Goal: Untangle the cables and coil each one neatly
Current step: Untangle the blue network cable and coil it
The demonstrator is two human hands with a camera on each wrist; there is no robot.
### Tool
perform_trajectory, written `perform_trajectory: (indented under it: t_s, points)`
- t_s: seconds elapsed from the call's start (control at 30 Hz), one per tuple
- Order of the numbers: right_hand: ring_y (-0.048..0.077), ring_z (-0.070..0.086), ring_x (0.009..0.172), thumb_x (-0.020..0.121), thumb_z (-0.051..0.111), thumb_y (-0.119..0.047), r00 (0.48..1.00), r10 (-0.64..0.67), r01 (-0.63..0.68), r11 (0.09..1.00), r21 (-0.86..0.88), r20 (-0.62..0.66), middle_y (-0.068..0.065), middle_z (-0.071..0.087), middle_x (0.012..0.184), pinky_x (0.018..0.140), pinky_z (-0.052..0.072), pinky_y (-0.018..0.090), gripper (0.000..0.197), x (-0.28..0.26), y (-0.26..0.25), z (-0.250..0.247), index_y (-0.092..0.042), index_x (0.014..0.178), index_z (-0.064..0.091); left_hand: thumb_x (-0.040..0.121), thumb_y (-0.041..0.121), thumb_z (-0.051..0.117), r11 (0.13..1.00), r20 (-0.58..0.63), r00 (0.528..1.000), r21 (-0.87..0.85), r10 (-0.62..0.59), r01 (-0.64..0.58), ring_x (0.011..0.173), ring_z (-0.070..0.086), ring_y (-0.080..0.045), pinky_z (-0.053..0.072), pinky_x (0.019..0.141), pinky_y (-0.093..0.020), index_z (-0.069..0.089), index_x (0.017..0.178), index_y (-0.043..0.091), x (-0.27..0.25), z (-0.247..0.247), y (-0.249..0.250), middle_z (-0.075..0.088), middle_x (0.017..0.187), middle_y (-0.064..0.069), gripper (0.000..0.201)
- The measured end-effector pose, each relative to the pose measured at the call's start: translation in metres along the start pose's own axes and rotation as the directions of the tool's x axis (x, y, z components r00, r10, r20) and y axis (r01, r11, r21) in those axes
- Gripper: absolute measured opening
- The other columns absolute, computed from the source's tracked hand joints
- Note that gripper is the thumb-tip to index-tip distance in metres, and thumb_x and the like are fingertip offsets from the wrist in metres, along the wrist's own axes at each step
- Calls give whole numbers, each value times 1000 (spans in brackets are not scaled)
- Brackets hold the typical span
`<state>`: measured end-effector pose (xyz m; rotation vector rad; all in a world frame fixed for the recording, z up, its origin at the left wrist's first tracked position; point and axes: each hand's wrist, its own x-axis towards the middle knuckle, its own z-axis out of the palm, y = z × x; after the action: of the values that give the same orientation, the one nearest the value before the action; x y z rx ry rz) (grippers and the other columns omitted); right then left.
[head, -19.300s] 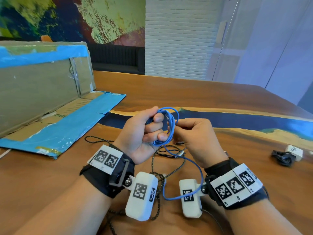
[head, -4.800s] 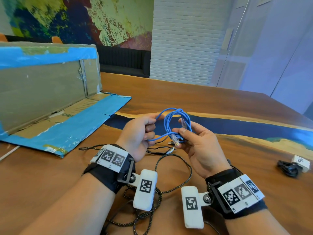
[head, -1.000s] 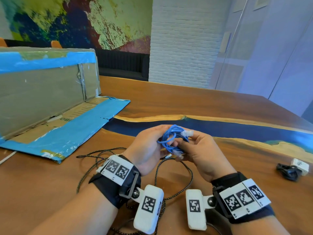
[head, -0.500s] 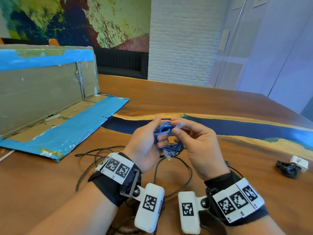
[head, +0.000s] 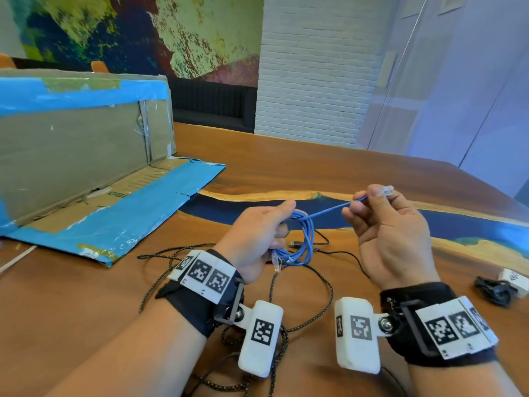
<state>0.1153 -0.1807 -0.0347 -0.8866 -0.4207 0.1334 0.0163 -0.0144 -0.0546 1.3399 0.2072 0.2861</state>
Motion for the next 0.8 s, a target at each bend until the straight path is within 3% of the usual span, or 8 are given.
perform_trajectory:
  t_s: [0.07,0.2,0.27,0.4,0.47,0.6,0.7,0.8]
  points:
    - [9,61,58,105,51,-12,1000,-14,14,1000,11,11,2,67,74,66,59,25,16,1,-2,0,-12,94,62,105,36,53,1000,10,1000,11,13,-13,59,15,-15,22,55,-25,72,97,10,-1,1,-1,19,64,4,34]
    - [9,59,56,104,53,-9,999,9,-10,1000,-26,-41,2,65,71,67,59,25,13,6,-2,-7,-11,94,62,106,35,52,997,38,999,73,31,-33,62,15,-18,27,52,-22,54,82,16,-2,7,0,16,65,3,31]
    - [11,63,57,103,55,-6,997,66,-71,992,-101,-51,5,66,72,66,60,27,8,7,1,-12,-11,106,61,107,35,50,995,5,999,93,47,-48,58,17,-17,27,50,-21,53,83,14,1,3,0,17,64,3,32]
    - [16,64,61,97,60,4,993,114,-107,953,-282,10,12,66,85,65,61,30,31,3,10,-14,-12,124,62,108,35,47,992,-67,993,93,95,-89,67,7,-24,20,53,-26,48,89,16,6,-6,1,9,70,-3,27]
    - [16,64,60,96,62,6,997,74,-56,932,-358,38,11,65,90,65,60,30,29,0,14,-12,-10,119,69,109,35,46,991,-93,990,94,104,-95,66,7,-23,20,52,-25,39,79,23,7,-7,0,9,71,-3,33]
    - [22,71,67,93,66,8,997,-24,51,909,-413,69,1,74,77,76,64,37,19,-4,16,-6,-6,99,77,109,34,44,991,-143,983,83,115,-104,63,9,-20,28,45,-17,33,74,24,7,-8,0,11,66,-1,39]
    - [25,77,86,89,70,8,990,-61,109,897,-428,123,-2,72,115,78,63,34,17,-9,15,-3,-7,94,79,109,35,46,992,-180,977,66,114,-103,59,12,-18,30,44,-17,41,76,21,8,-7,-2,15,61,3,36]
    - [25,76,82,88,75,1,975,-112,204,789,-580,191,5,66,119,67,62,29,20,-11,16,-2,-17,93,80,108,36,48,992,-196,974,66,117,-106,54,16,-15,31,44,-17,47,86,13,9,-5,-5,18,59,4,31]
